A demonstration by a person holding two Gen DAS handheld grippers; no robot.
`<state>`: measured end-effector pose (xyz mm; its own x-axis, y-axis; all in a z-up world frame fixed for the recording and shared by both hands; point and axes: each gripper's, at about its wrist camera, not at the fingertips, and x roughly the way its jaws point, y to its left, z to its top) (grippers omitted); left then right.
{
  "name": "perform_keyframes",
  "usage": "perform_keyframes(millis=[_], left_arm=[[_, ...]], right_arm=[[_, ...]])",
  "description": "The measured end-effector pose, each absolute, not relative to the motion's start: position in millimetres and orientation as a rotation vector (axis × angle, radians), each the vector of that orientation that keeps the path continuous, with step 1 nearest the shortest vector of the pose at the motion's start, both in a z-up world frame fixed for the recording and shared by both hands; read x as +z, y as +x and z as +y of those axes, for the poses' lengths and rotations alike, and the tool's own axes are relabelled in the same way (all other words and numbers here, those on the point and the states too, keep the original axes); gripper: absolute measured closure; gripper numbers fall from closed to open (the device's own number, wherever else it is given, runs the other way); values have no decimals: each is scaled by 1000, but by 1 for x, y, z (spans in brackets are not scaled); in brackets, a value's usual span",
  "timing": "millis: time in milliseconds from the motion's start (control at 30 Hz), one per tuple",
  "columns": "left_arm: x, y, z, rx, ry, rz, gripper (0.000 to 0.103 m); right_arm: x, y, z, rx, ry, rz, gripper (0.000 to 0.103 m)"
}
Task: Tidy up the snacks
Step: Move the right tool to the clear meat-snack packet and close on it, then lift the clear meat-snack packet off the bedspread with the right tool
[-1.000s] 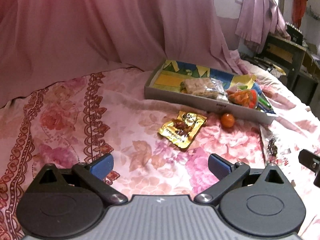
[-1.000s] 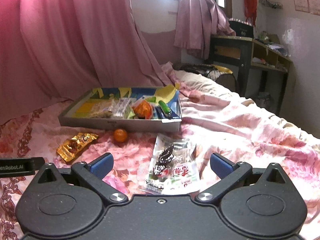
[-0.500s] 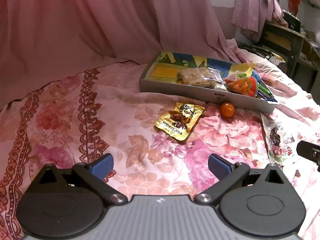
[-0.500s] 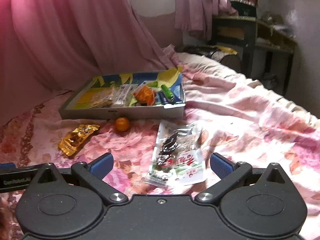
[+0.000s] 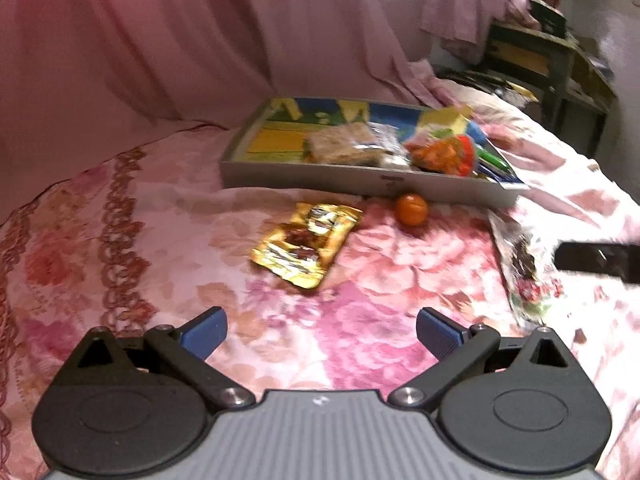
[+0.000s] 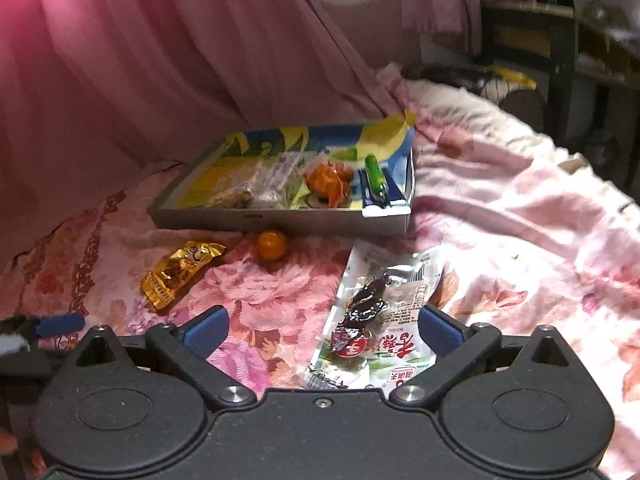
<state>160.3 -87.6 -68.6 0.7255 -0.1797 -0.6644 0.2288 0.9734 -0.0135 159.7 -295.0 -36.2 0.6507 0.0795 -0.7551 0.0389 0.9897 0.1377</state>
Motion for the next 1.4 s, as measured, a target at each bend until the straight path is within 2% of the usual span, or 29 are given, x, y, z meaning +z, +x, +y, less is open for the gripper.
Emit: perform_keyframes(millis=[167,267,433,500,700,867,933,1000,1167,1333,1400], left_arm=[[-79,154,-107,-292,140,709,1],[-83,154,-118,-335,166,710,1],[-87,155,-137,-389,202,709,1],[-88,156,-142,-404,207,708,1],[-91,161,-155,-434,205,719,1],[-91,163,-162,-443,207,726,1],[-90,163,-164,-444,209,726,1],[-91,164,-165,-442,212,729,1],[-90,164,-168,-439,214,735,1],[-89,165,-170,-442,231,730,1],[-90,167,-171,-437,236,734,1]], right_arm=[[-50,180,-313,26,183,895,15],[-61,194,-321,15,202,938,25],[-85,210,-330,-30,237,1041,56],[-89,212,-330,-27,235,1050,59],[-92,217,-320,4,179,1039,58],[-93,215,-320,29,181,1051,74],[-91,213,-317,31,155,1036,94],[-88,211,-317,21,135,1025,101],[-89,210,-324,-9,120,1032,103],[-91,212,-338,8,285,1047,82],[-91,212,-343,10,337,1048,80]])
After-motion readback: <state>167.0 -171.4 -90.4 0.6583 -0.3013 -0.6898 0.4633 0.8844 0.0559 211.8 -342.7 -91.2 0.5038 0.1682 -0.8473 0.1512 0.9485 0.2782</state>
